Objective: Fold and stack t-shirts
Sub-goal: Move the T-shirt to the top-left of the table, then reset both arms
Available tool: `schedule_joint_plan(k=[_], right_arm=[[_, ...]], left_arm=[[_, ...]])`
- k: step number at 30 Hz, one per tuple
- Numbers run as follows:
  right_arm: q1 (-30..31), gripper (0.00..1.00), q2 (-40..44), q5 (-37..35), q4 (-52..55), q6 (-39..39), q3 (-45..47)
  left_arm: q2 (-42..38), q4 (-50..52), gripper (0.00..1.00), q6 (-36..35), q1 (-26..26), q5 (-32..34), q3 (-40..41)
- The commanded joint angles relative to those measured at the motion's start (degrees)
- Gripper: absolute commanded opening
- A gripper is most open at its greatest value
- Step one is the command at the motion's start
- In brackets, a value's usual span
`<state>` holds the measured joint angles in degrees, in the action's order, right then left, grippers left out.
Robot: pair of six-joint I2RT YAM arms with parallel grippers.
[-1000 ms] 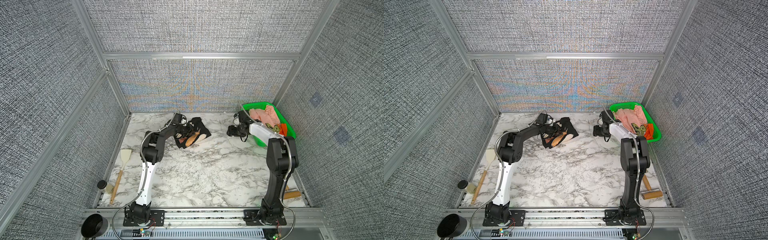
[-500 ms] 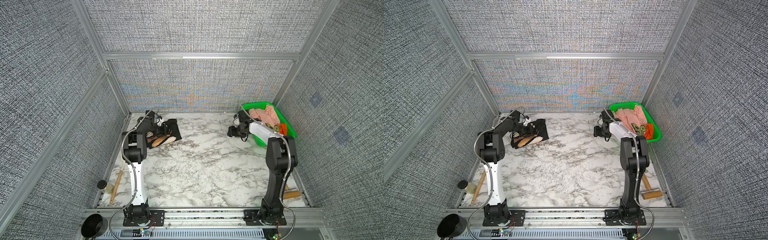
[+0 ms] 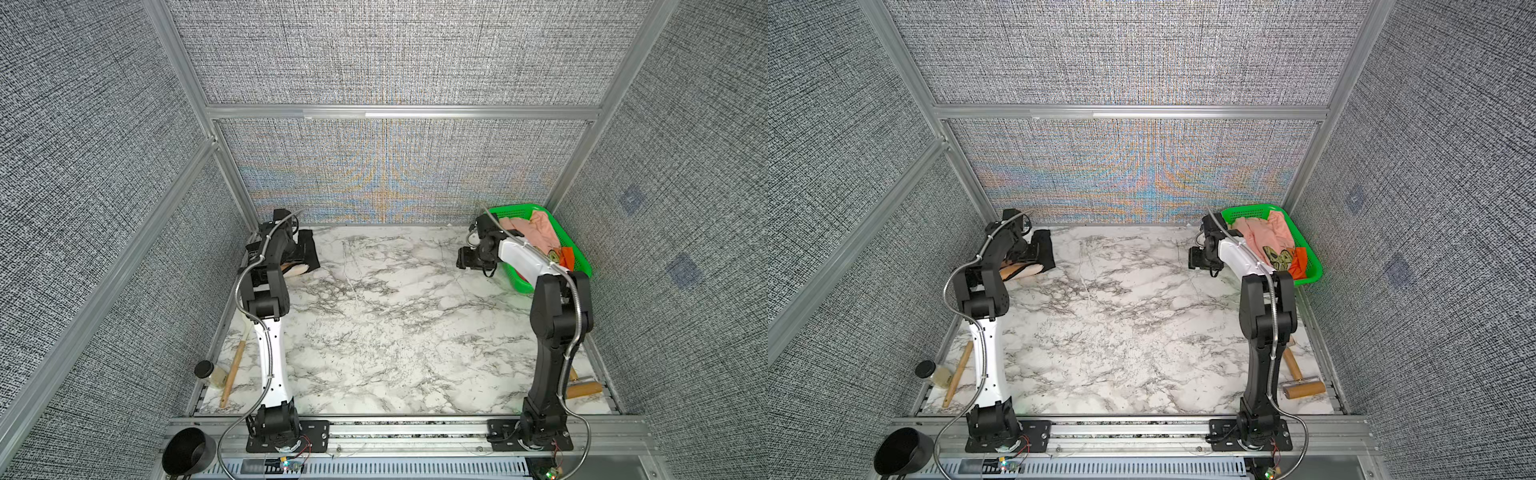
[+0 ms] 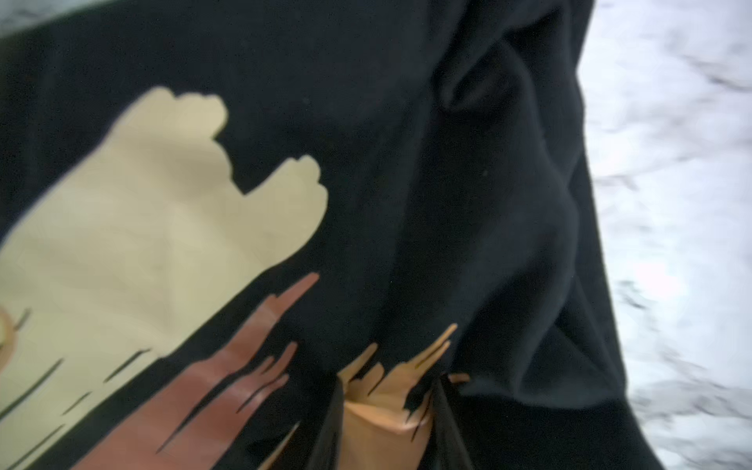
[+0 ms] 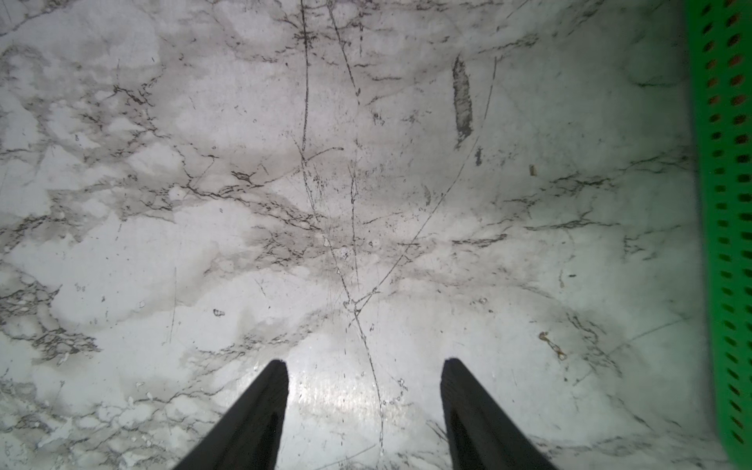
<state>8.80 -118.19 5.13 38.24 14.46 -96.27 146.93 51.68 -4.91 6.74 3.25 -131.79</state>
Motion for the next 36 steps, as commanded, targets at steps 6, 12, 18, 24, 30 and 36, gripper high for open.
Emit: schedule_joint_plan(k=[6, 12, 18, 24, 30, 36], right_arm=[[0.8, 0.65, 5.6, -4.3, -6.1, -0.6, 5.3], [2.6, 0.65, 20.6, -14.6, -24.0, -6.6, 25.2], [2.9, 0.66, 38.7, -23.6, -43.5, -9.9, 51.4], [2.9, 0.72, 44.3, -30.3, -62.9, -11.1, 68.0], [3.1, 0.80, 36.4, -32.6, -81.2, -15.3, 72.5], [-0.5, 0.85, 33.4, -29.2, -95.1, -15.3, 77.7]], left_arm=[[-15.0, -7.6, 0.50, 1.6, -3.2, -1.7, 11.5], [-32.5, -25.9, 0.86, 8.4, -7.0, -8.1, 29.0], [-53.3, -46.7, 0.94, 17.4, -8.2, 0.9, 58.8], [-69.2, -60.5, 0.99, 18.7, -8.2, 11.3, 84.7], [-71.1, -66.6, 0.98, 16.2, -8.2, 15.3, 95.1], [-76.4, -88.8, 0.99, 14.2, -7.6, 15.4, 112.0]])
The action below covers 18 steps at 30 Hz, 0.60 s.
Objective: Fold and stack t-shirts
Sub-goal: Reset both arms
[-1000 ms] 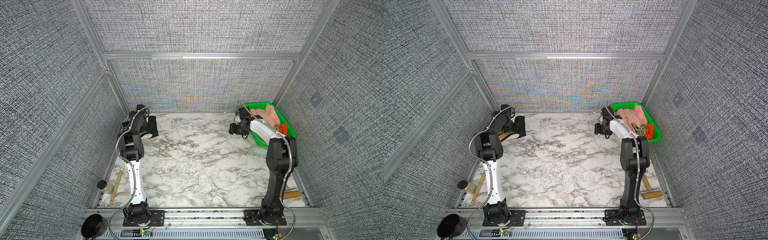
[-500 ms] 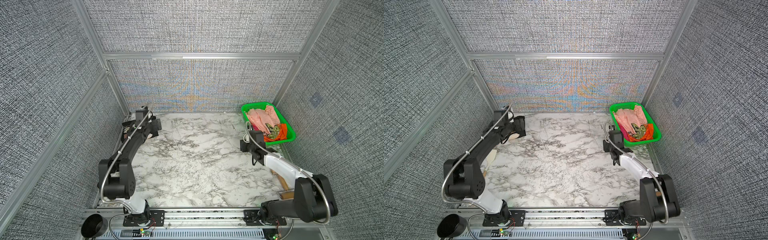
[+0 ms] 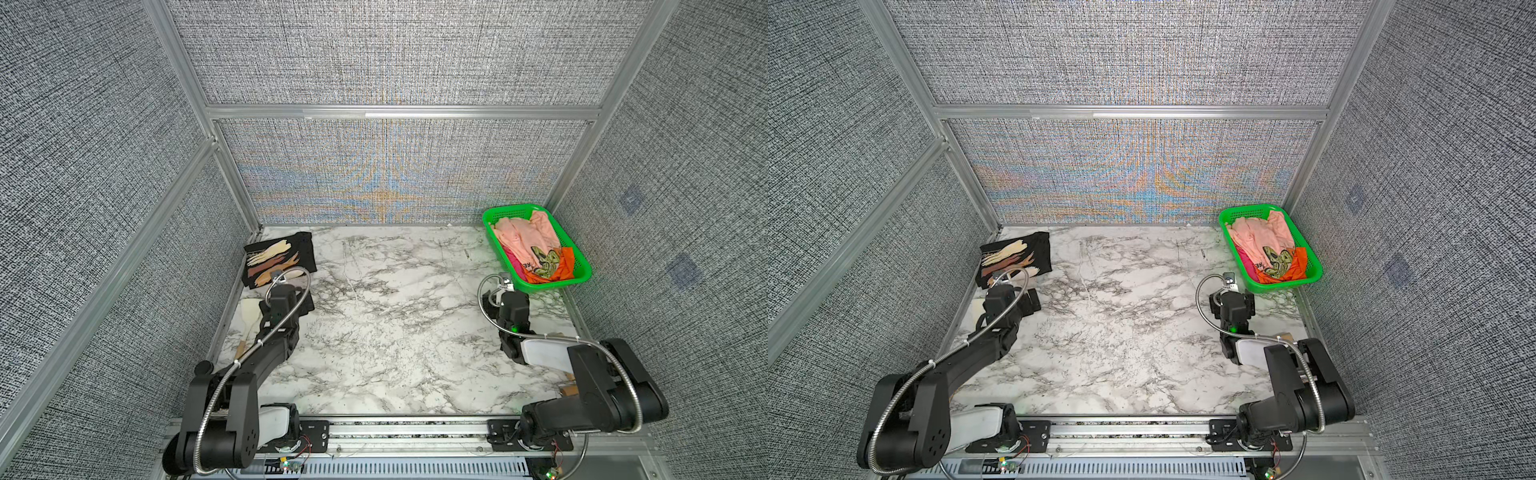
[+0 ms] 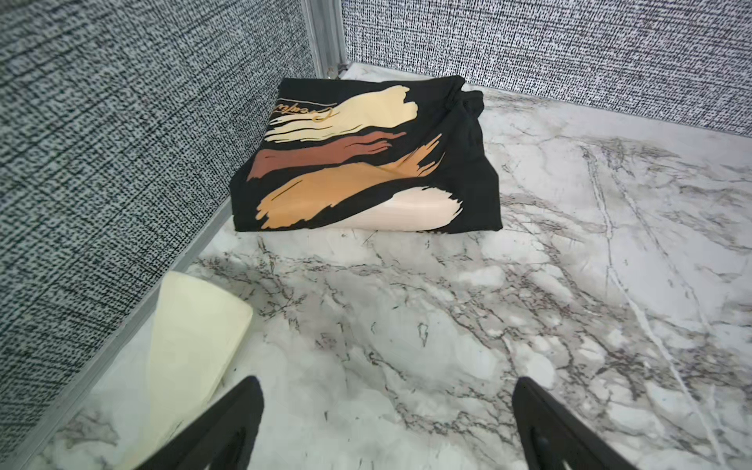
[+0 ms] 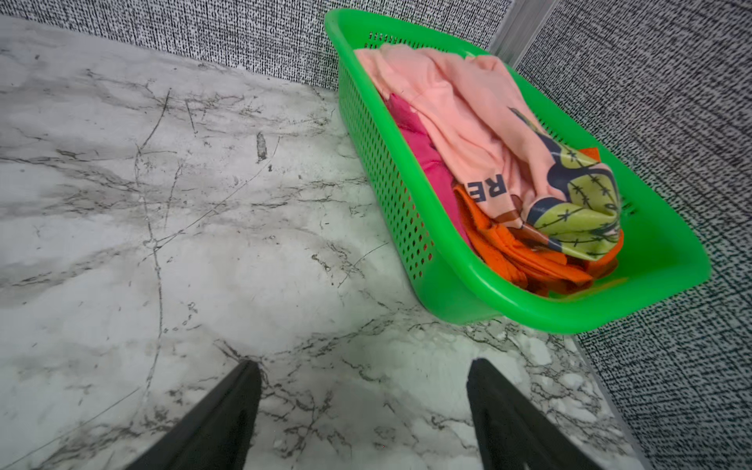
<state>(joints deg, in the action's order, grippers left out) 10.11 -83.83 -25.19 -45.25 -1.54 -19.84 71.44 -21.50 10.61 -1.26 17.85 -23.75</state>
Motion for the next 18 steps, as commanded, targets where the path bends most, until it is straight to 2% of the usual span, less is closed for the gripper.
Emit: schedule_joint_plan(k=[1, 3, 4, 5, 6, 8, 10, 11, 13, 14, 15, 18], right_arm=[[-3.0, 0.85, -0.3, 2.6, -10.0, 1.9, 1.2], [-5.9, 0.87, -1.7, 6.8, -13.9, 4.4, 3.8], [-7.0, 0.90, -4.8, 8.3, -21.1, 4.6, 5.1], [-7.5, 0.93, -4.9, 8.8, -20.7, 5.0, 4.5], [-7.9, 0.93, -2.1, 10.0, -10.8, 5.6, 1.8], [-8.2, 0.95, -4.6, 11.5, -18.0, 4.7, 3.7], [-8.2, 0.98, -3.2, 11.4, -13.9, 4.9, 2.4], [-8.3, 0.99, -2.5, 11.6, -11.4, 5.1, 2.1], [-8.2, 0.99, -3.7, 11.6, -15.9, 4.7, 3.1], [-8.3, 0.99, -3.1, 11.6, -14.1, 4.8, 2.5], [-8.3, 0.99, -2.5, 11.7, -11.8, 5.0, 2.2], [-8.3, 0.99, -2.7, 11.7, -12.2, 5.0, 2.2]], left_arm=[[-0.4, -18.0, 0.99, -1.5, 0.4, 0.2, 5.2], [2.2, -21.1, 0.98, -1.2, 0.4, 0.1, 6.3], [3.0, -22.6, 0.97, -1.7, 0.4, -0.4, 6.4], [3.2, -19.9, 0.96, -1.9, 0.3, -1.3, 5.1], [3.9, -20.7, 0.96, -2.7, 0.4, -2.2, 4.9], [4.2, -20.8, 0.94, -3.5, 0.3, -3.9, 4.8], [4.5, -22.1, 0.94, -4.5, 0.2, -5.9, 5.3], [4.9, -23.4, 0.97, -5.0, 0.2, -7.0, 6.1], [7.3, -33.4, 0.99, -5.4, 0.3, -7.0, 9.9], [7.2, -32.8, 0.99, -5.4, 0.2, -7.0, 9.7], [6.5, -26.9, 0.99, -5.1, 0.2, -7.0, 7.3], [8.2, -24.2, 0.99, -5.4, 0.2, -7.7, 4.9]])
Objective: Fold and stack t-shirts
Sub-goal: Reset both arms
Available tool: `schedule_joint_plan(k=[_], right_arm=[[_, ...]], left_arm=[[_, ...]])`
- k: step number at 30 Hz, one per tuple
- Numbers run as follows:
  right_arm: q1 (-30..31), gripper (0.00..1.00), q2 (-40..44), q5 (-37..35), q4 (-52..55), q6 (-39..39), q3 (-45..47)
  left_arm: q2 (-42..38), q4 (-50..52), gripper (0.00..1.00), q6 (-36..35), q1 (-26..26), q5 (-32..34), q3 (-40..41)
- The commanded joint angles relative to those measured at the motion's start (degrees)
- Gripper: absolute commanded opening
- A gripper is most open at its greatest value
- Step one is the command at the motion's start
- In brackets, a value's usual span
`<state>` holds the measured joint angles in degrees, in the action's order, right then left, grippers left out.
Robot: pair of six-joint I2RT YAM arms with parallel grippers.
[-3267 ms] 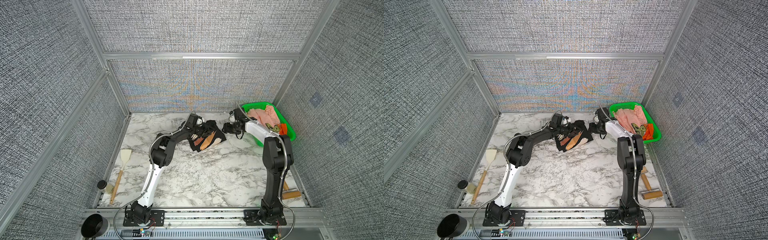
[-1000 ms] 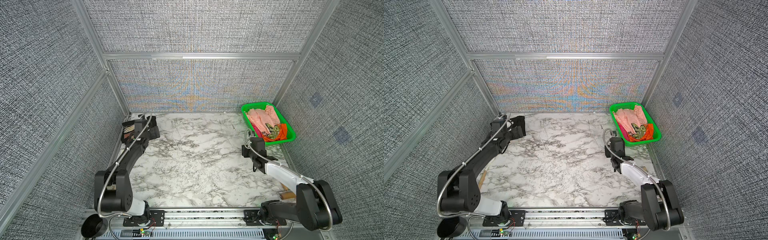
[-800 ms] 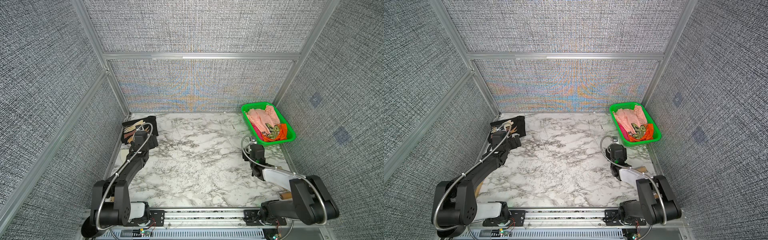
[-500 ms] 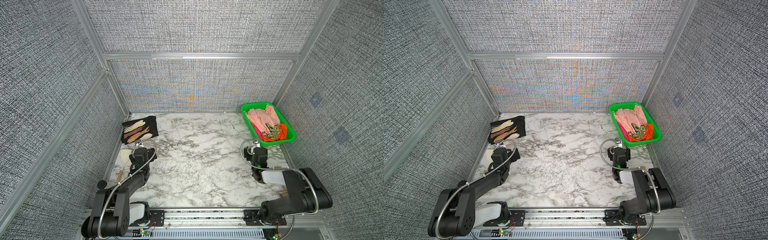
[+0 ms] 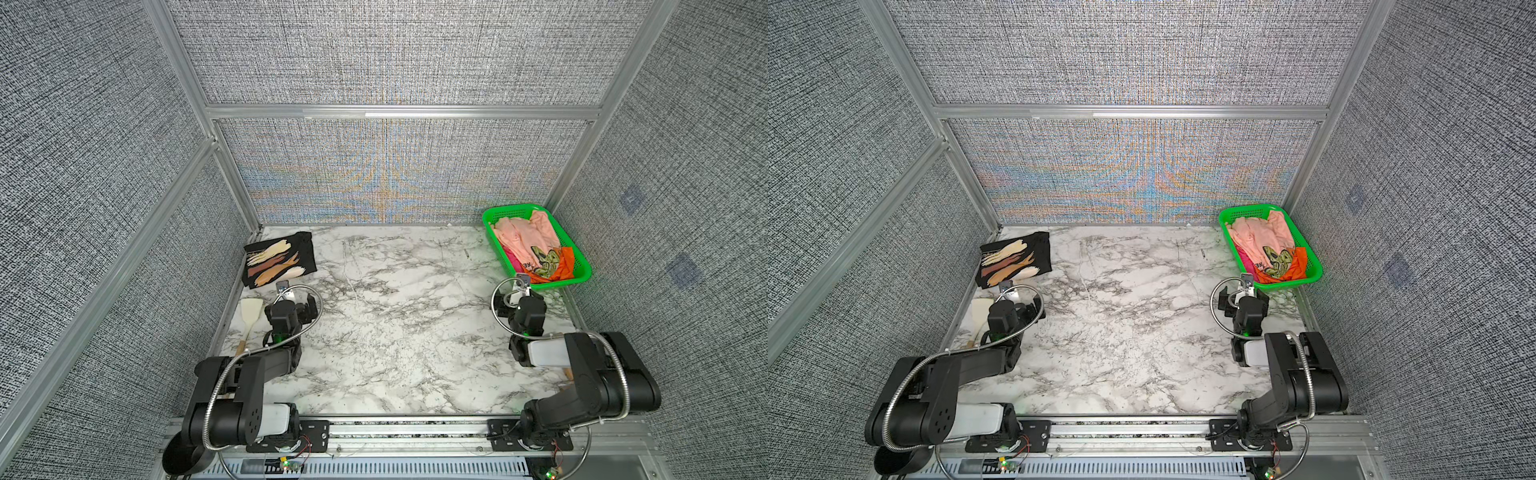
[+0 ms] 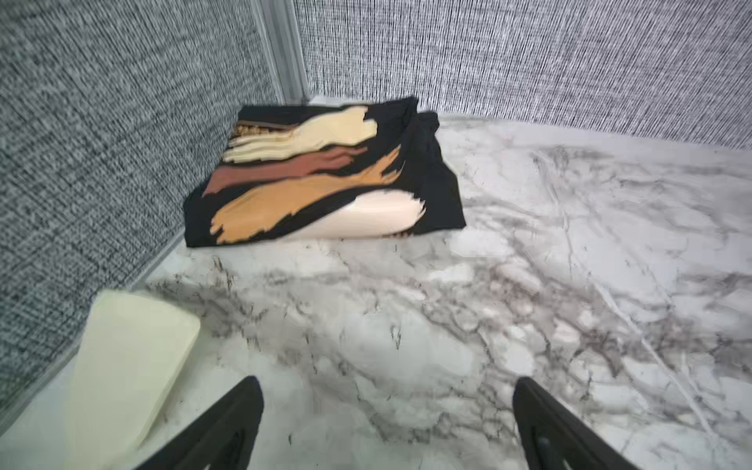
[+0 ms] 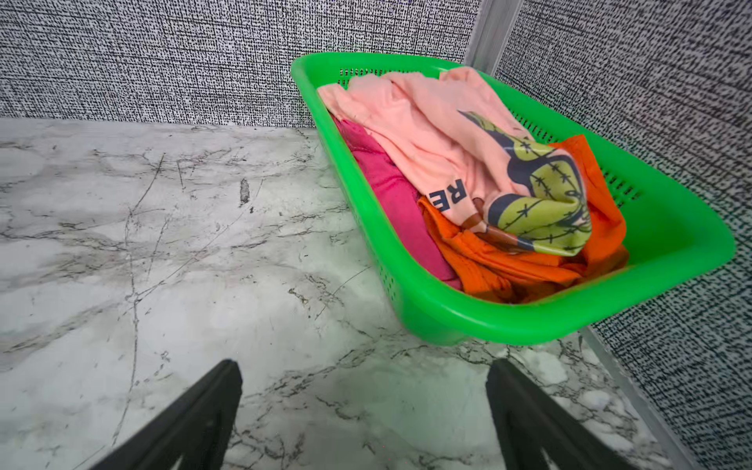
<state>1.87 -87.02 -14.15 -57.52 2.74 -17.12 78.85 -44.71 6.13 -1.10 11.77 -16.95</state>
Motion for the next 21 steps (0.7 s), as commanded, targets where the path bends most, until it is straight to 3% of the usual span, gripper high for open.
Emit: schedule_joint_plan(k=[1, 21], right_arm=[[0.0, 0.99, 0.3, 0.6, -0.9, 0.7, -0.3], [0.0, 0.99, 0.4, 0.6, -0.5, 0.6, -0.3]], left_arm=[[1.0, -1.2, 0.99, -1.0, 0.0, -1.5, -2.1], [0.8, -1.0, 0.99, -0.9, -0.1, -1.5, -2.0]])
